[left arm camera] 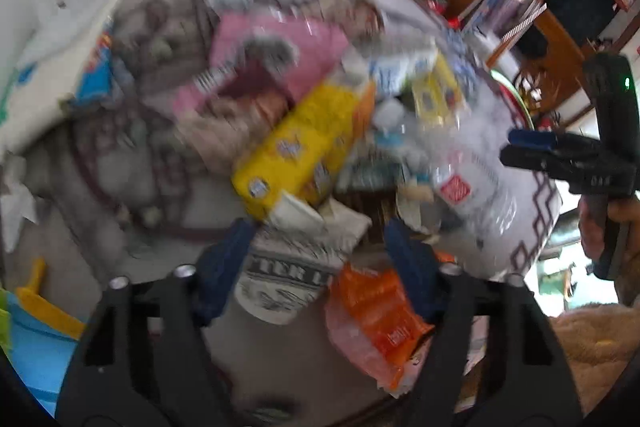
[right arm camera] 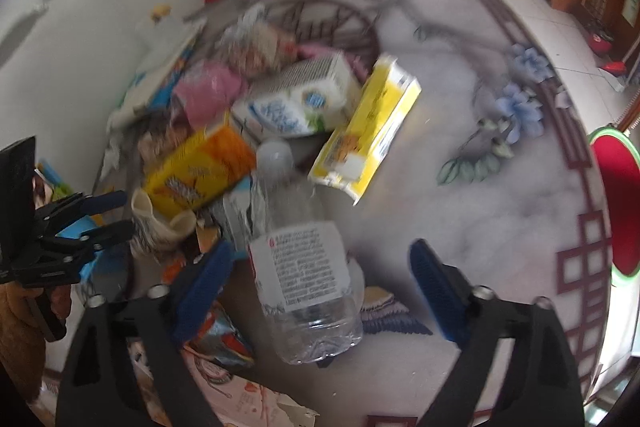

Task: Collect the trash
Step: 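Grasp the clear plastic bottle with the right tool while the left tool grasps the white paper cup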

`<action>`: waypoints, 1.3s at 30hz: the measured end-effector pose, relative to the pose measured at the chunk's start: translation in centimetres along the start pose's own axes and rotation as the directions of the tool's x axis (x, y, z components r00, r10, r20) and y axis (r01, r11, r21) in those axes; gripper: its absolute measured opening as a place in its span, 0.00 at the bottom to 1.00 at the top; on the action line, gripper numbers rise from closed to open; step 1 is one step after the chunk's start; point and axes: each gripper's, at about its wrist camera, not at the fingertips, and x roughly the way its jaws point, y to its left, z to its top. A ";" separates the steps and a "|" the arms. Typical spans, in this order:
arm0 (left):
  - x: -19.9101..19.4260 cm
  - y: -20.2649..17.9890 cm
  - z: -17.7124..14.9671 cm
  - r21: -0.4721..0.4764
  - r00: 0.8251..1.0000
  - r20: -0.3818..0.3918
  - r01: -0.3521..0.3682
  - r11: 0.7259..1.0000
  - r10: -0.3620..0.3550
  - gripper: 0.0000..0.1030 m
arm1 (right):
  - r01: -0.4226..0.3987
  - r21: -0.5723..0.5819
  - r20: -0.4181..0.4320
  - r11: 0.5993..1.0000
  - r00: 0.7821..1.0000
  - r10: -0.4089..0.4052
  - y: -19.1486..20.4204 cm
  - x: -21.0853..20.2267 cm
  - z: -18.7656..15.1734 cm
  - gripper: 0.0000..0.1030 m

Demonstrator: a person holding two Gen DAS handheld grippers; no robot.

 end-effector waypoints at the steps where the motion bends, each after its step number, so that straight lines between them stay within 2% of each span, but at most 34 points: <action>1: 0.5 -0.2 -0.1 0.009 1.000 -0.004 -0.010 1.000 0.010 0.60 | -0.009 -0.008 -0.017 1.000 1.000 0.009 0.3 0.5 -0.1 0.72; 6: 2.2 -0.7 0.2 0.021 0.999 -0.046 0.005 1.000 -0.004 0.61 | -0.023 -0.008 -0.090 1.000 0.996 0.022 0.3 2.8 0.1 0.71; 9: 3.1 -0.9 0.4 0.028 0.998 -0.068 0.004 1.000 -0.002 0.60 | -0.005 -0.004 -0.128 1.000 0.992 0.004 -0.1 3.9 0.0 0.71; 11: 3.3 -0.8 0.4 0.017 0.997 -0.074 0.019 1.000 -0.018 0.56 | -0.015 0.011 -0.147 1.000 0.989 0.017 -0.3 4.6 0.0 0.70; 12: 3.2 -0.8 0.4 0.009 0.997 -0.072 0.029 1.000 -0.028 0.46 | -0.023 0.019 -0.152 1.000 0.988 0.026 -0.3 4.7 0.0 0.69; 13: 3.2 -0.8 0.4 0.002 0.997 -0.072 0.040 0.999 -0.040 0.32 | -0.033 0.024 -0.153 0.999 0.988 0.037 -0.3 4.7 -0.1 0.59; 16: 3.0 -0.8 0.6 -0.003 0.998 -0.059 0.026 1.000 -0.026 0.04 | -0.041 0.024 -0.137 0.999 0.990 0.044 -0.3 4.5 0.1 0.56; 17: 2.8 -0.7 0.8 -0.005 0.998 -0.055 0.026 1.000 -0.026 0.01 | -0.046 0.021 -0.129 0.999 0.990 0.048 -0.3 4.4 0.1 0.55; 23: 0.4 -1.2 2.0 0.018 0.999 0.022 0.029 0.999 -0.029 0.00 | -0.068 0.014 -0.048 0.998 0.996 0.069 0.3 1.7 1.4 0.52; 26: 0.0 -1.5 2.2 0.051 0.999 0.016 0.044 0.998 -0.045 0.00 | -0.065 -0.007 -0.029 0.998 0.997 0.065 0.3 0.8 2.1 0.52; 27: 0.0 -1.4 2.1 0.059 0.999 0.008 0.046 0.997 -0.047 0.01 | -0.065 -0.012 -0.032 0.998 0.997 0.065 0.1 0.8 2.0 0.52; 29: 0.1 -1.4 1.8 0.088 0.999 -0.010 0.043 0.995 -0.042 0.18 | -0.064 -0.016 -0.054 0.998 0.997 0.063 0.5 1.5 2.3 0.52; 31: -0.2 -1.3 1.1 0.117 0.999 -0.016 0.030 0.993 -0.028 0.66 | -0.060 -0.025 -0.074 0.998 0.996 0.058 0.8 2.1 2.2 0.52; 32: -0.3 -1.3 0.6 0.133 0.999 -0.019 0.027 0.991 -0.025 0.71 | -0.059 -0.028 -0.081 0.998 0.995 0.057 0.6 2.1 1.8 0.53; 36: 0.9 -0.6 -0.4 0.153 0.997 -0.073 0.018 0.988 -0.007 0.74 | -0.056 -0.019 -0.115 0.998 0.992 0.053 0.3 3.1 1.1 0.55; 38: 2.0 -0.3 -0.7 0.135 0.995 -0.099 0.008 0.991 0.006 0.74 | -0.053 -0.018 -0.125 0.998 0.991 0.051 0.2 3.3 1.0 0.70; 39: 2.6 -0.1 -0.8 0.119 0.994 -0.111 0.001 0.993 0.012 0.74 | -0.049 -0.022 -0.128 0.999 0.991 0.046 0.3 3.3 1.0 0.74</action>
